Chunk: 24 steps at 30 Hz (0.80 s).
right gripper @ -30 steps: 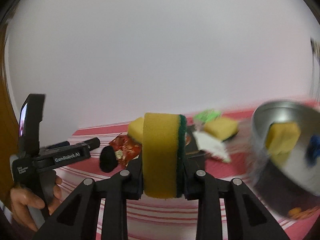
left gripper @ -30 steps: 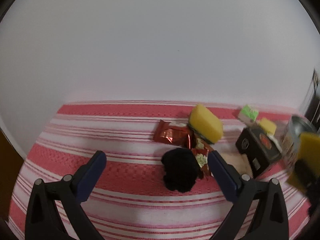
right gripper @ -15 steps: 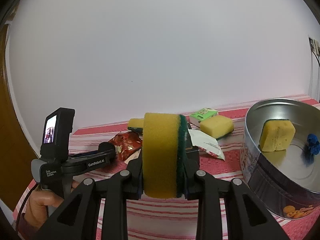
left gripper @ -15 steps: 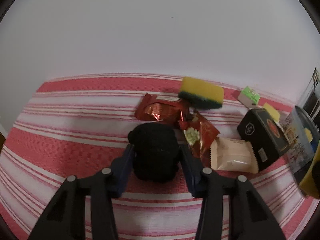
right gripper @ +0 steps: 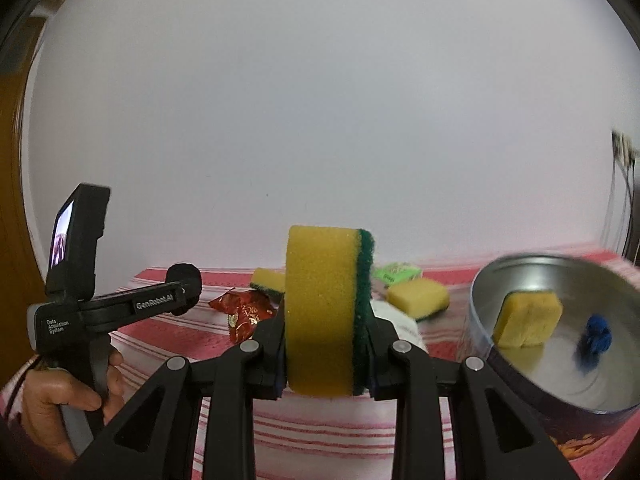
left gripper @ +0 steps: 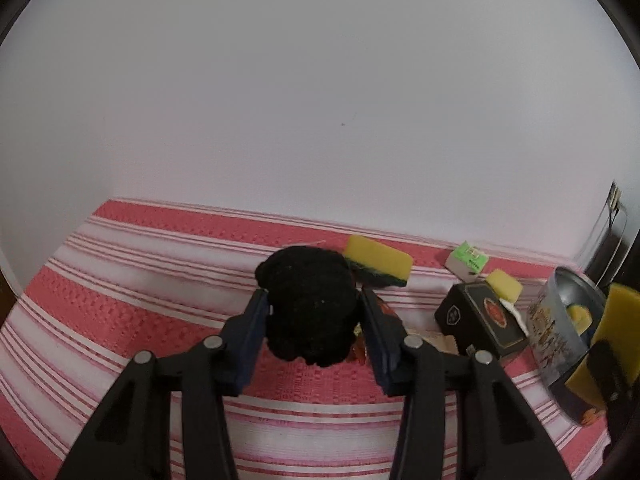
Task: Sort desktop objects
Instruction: 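Lift and carry the sponge and black ball over the silver tin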
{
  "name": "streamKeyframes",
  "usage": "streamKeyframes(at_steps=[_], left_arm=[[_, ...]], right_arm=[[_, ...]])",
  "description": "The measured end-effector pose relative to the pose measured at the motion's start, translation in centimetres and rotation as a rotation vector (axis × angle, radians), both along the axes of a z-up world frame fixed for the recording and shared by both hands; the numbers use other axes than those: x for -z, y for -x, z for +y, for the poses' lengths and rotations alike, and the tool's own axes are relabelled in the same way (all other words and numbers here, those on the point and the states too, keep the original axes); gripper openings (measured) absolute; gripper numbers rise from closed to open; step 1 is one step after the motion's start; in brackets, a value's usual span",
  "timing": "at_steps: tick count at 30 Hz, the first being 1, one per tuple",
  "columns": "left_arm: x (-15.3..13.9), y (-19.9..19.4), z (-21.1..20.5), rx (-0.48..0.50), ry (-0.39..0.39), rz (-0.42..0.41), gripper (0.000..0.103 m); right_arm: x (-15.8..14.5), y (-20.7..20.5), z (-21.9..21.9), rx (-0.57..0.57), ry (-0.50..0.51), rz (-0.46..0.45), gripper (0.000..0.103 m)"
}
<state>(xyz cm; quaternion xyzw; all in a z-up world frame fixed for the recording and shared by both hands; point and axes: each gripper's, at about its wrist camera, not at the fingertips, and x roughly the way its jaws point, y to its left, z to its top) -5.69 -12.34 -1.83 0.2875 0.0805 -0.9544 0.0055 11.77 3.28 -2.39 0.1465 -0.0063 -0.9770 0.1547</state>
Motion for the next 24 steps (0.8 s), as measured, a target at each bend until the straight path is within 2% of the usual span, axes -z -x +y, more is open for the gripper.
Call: streamKeyframes(at_steps=[3,7,17,24], left_arm=[[0.0,-0.2,0.9,-0.007,0.058,0.013,0.045],[0.1,-0.2,1.3,-0.013,0.085,0.016,0.045],[-0.1,-0.8,2.1,-0.012,0.096,0.029,0.045],[0.5,-0.7,2.8,0.001,0.064,0.003,0.045]], right_arm=[[-0.2,-0.3,-0.4,0.006,-0.018,0.029,0.031],[-0.6,-1.2,-0.8,0.025,-0.028,0.052,0.031],[-1.2,-2.8,-0.9,0.044,-0.066,0.093,0.031],[-1.5,-3.9,-0.2,0.046,-0.080,0.118,0.031]])
